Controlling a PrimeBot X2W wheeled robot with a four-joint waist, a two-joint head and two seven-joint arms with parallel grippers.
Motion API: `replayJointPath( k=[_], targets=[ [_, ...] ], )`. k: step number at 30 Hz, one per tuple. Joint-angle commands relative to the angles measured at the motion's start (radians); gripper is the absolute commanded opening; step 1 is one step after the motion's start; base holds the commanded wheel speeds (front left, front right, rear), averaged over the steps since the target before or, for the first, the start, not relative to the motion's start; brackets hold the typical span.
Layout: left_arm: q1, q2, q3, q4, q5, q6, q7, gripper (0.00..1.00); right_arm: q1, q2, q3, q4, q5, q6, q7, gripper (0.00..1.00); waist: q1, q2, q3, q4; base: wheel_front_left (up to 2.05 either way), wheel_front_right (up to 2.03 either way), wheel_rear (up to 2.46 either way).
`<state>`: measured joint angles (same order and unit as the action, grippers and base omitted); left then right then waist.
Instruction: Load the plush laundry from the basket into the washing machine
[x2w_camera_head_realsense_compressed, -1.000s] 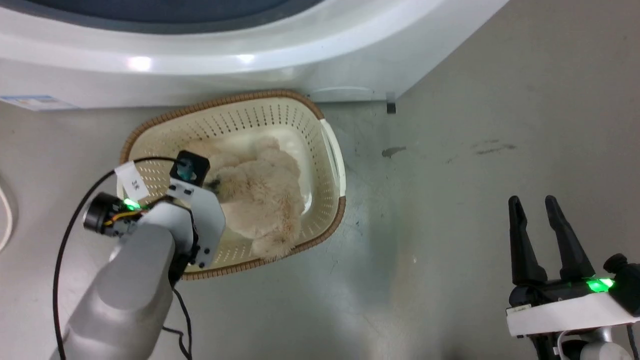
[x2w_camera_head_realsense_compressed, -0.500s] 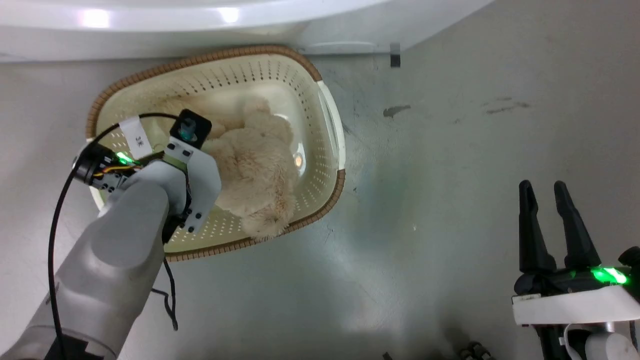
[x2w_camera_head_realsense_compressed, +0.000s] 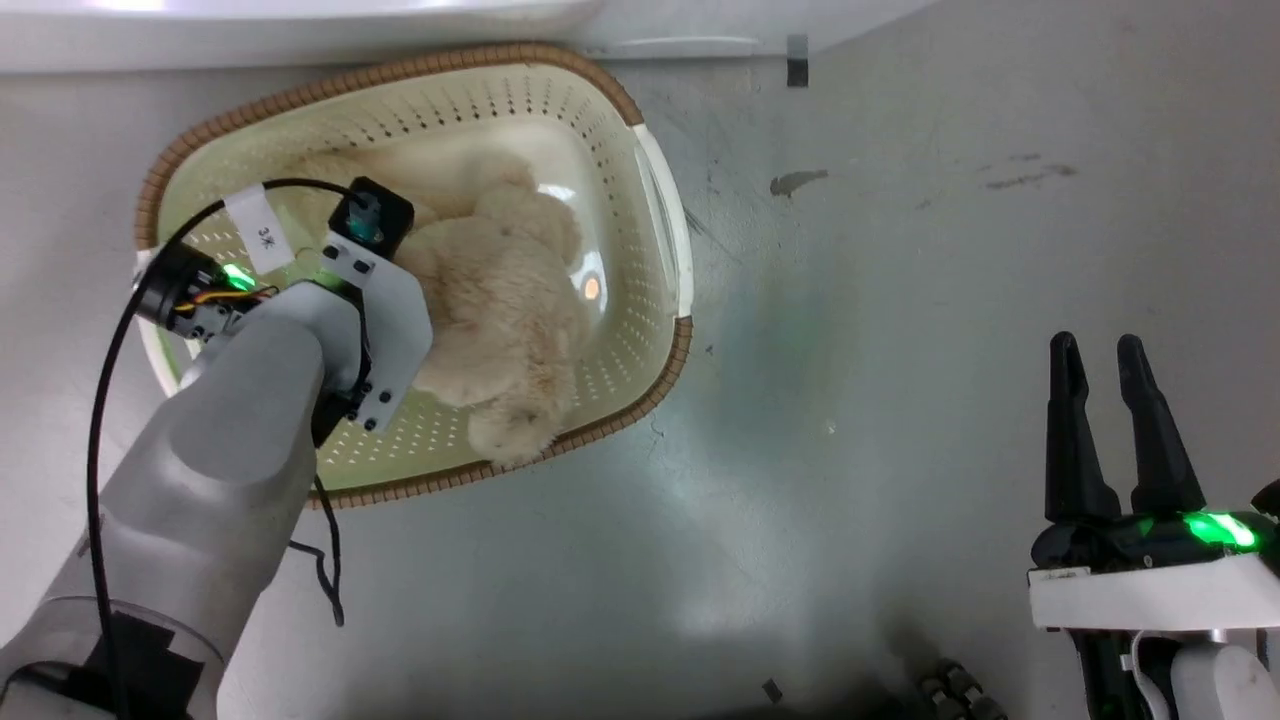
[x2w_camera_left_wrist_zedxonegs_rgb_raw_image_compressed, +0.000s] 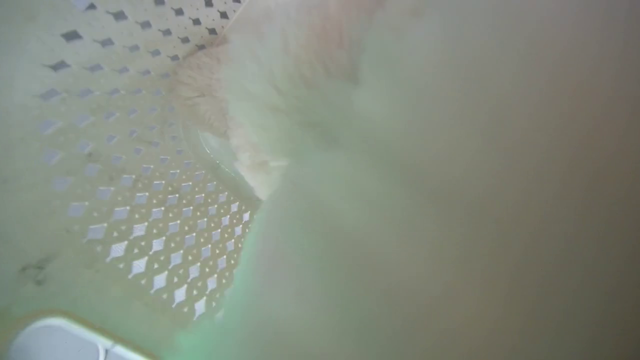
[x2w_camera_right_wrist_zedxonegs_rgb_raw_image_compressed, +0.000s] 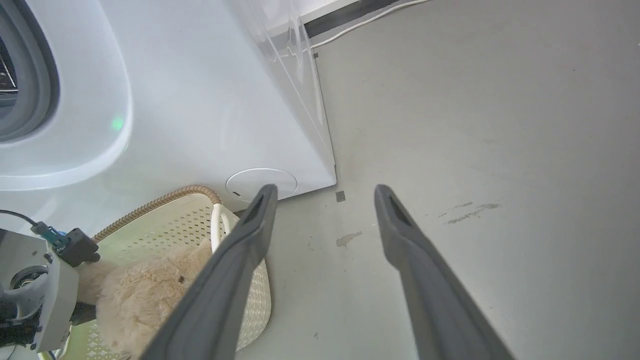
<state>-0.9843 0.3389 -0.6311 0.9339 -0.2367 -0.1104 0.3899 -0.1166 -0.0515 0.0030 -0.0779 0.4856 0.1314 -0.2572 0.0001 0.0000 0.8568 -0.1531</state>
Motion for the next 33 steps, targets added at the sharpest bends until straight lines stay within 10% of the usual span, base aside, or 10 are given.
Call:
replayJointPath(
  k=[1,33],
  targets=[
    [-0.005,-0.015,-0.008,0.024,-0.022,-0.010,-0.018,0.00,-0.020,0.001,0.004,0.011,-0.001,-0.001,-0.005,1.00,-0.0001,0.0000,-0.036,0.017,0.00,0.00,0.00],
    [0.232,-0.225,0.011,0.050,-0.397,-0.001,-0.326,0.00,0.108,0.001,-0.023,0.222,-0.070,-0.001,-0.005,1.00,-0.0001,0.0000,-0.665,0.204,0.00,0.00,0.00]
  ],
)
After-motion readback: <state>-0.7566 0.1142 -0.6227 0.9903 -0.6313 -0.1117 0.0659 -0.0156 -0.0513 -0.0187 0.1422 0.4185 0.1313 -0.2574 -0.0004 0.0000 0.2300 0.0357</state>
